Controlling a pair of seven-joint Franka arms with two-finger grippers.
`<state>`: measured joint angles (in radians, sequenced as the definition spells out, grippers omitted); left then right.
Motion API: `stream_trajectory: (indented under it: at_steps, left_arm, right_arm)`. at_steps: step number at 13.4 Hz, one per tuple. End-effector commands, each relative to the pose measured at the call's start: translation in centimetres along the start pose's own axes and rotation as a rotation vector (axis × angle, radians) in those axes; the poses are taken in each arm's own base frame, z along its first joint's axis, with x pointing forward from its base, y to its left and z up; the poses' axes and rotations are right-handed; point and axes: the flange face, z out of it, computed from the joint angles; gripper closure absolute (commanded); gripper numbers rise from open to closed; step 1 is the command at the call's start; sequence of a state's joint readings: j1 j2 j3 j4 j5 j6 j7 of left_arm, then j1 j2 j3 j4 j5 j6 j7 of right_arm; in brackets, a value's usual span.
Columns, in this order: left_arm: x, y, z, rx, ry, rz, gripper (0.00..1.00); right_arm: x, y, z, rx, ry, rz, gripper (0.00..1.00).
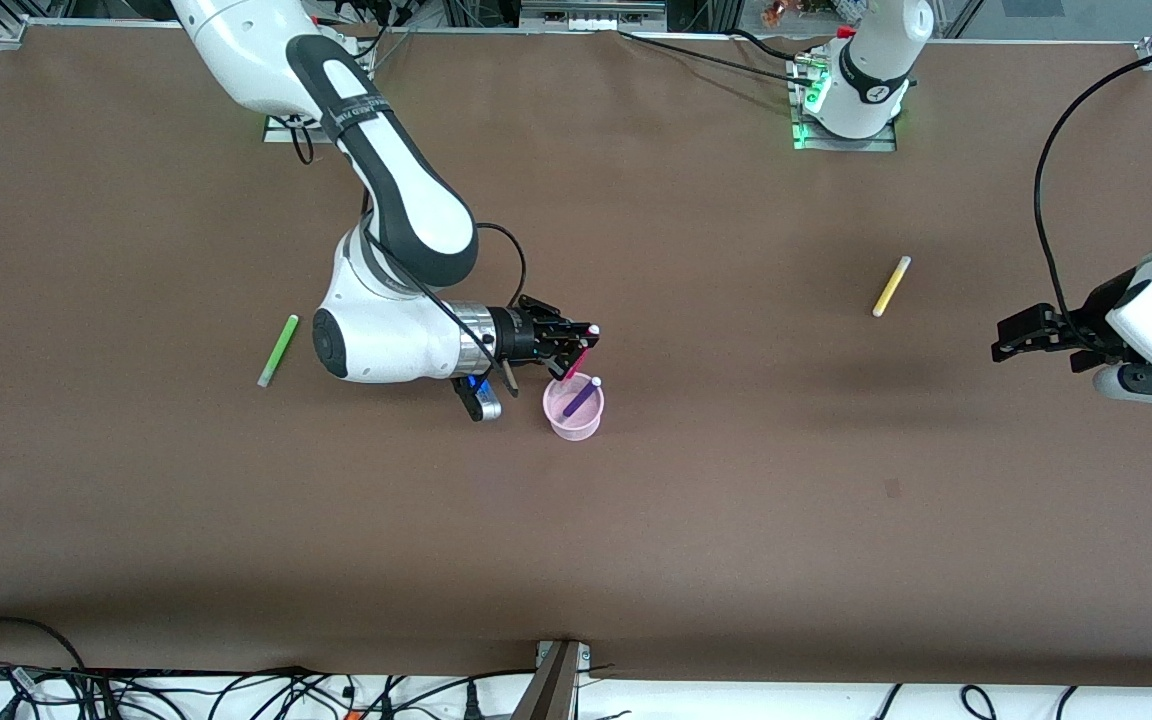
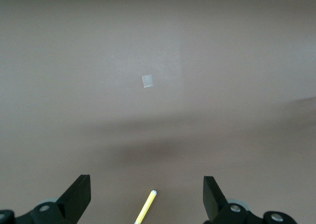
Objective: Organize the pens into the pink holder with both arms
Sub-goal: 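Carry the pink marker with the right gripper above the pink holder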
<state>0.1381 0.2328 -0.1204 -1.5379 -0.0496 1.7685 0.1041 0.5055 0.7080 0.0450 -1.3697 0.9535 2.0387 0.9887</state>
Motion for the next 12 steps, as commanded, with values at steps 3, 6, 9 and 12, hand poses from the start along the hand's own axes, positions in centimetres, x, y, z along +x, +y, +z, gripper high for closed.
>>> stream_trajectory:
  at_steps: [3, 6, 9, 12]
  left_arm:
    - [-0.6, 0.2, -0.3, -0.006, 0.022, -0.007, 0.0]
    - [-0.5, 0.1, -0.1, -0.007, 0.02, -0.007, 0.0]
    - [-0.5, 0.1, 0.1, -0.007, 0.019, -0.008, 0.0]
    - [-0.5, 0.1, 0.1, -0.007, 0.017, -0.008, 0.0]
  right_arm:
    - [0.1, -0.6, 0.9, 0.008, -0.014, -0.013, 1.0]
    - [0.2, -0.4, 2.3, 0.008, -0.003, -0.016, 1.0]
    - [1.0, -0.1, 3.0, -0.003, -0.002, -0.08, 1.0]
    - [1.7, 0.0, 3.2, -0.006, -0.001, -0.129, 1.0]
